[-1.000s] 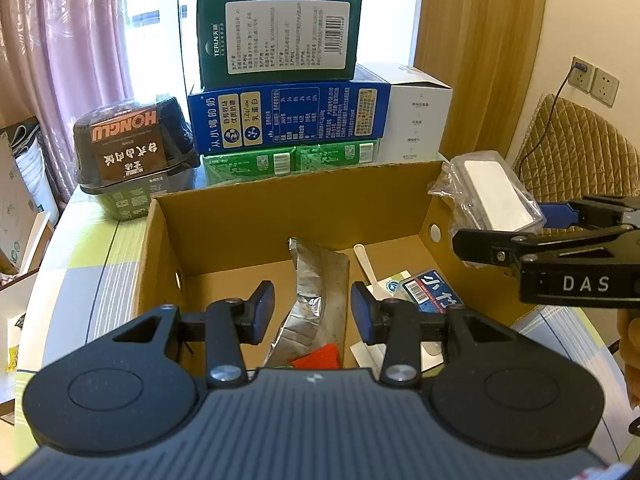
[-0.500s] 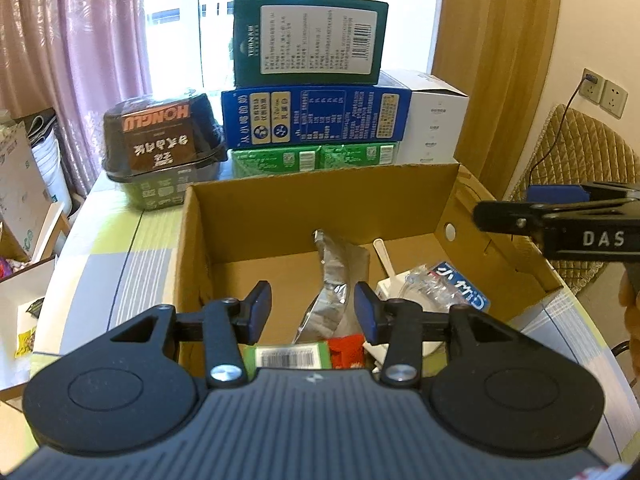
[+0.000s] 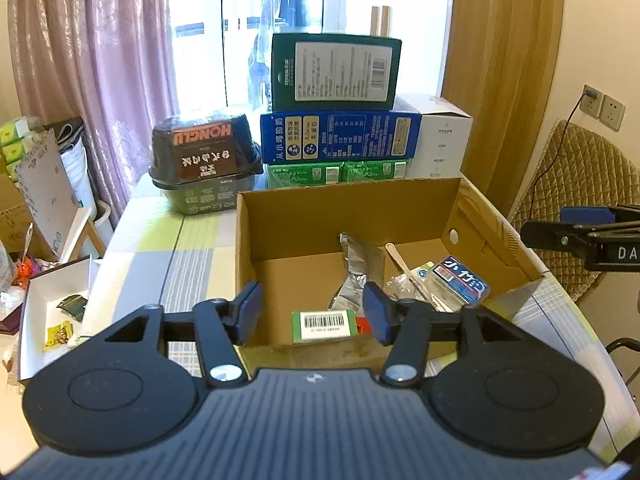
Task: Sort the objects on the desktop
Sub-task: 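Withdraw both tools from the box toward the medicine carton and black cable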
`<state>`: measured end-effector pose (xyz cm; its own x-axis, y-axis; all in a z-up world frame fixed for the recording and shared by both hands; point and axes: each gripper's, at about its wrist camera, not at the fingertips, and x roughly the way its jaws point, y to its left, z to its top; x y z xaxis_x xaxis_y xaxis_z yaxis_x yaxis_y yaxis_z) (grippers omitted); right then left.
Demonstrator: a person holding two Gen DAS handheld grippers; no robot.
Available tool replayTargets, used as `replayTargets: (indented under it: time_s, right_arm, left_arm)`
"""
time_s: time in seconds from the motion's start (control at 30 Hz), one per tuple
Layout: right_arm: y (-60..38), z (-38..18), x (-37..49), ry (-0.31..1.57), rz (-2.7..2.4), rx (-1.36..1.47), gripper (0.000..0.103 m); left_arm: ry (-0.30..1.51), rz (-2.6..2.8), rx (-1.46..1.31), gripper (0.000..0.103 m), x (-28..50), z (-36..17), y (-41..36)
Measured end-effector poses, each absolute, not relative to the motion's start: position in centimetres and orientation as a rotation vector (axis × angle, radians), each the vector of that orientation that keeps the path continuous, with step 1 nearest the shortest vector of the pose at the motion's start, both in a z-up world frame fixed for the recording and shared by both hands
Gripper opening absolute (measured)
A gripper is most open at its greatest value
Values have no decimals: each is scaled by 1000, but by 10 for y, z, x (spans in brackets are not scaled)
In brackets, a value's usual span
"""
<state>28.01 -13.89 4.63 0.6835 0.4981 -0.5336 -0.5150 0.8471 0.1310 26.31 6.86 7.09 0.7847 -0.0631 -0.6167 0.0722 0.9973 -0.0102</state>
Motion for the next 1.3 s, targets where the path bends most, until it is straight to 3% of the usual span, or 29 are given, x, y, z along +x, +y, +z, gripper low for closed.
replayTargets:
  time_s: [0.13, 0.3, 0.57, 0.87, 1.3]
  right_arm:
    - [-141, 51, 255, 590, 581, -21, 90]
    - [-147, 50, 224, 602, 596, -8, 94]
    - [-161, 38, 180, 637, 599, 30, 101]
    - [-178, 12, 144, 689, 583, 12, 101]
    - [-177, -10, 134, 723, 629, -68, 101]
  left_arm:
    - [663, -76, 12, 53, 237, 77, 68]
    - [666, -80, 4, 68, 201, 78, 64]
    - [688, -82, -9, 81, 154, 70, 65]
    - [712, -69, -19, 101, 111, 48, 67]
    - [781, -83, 33, 101, 106, 23, 74]
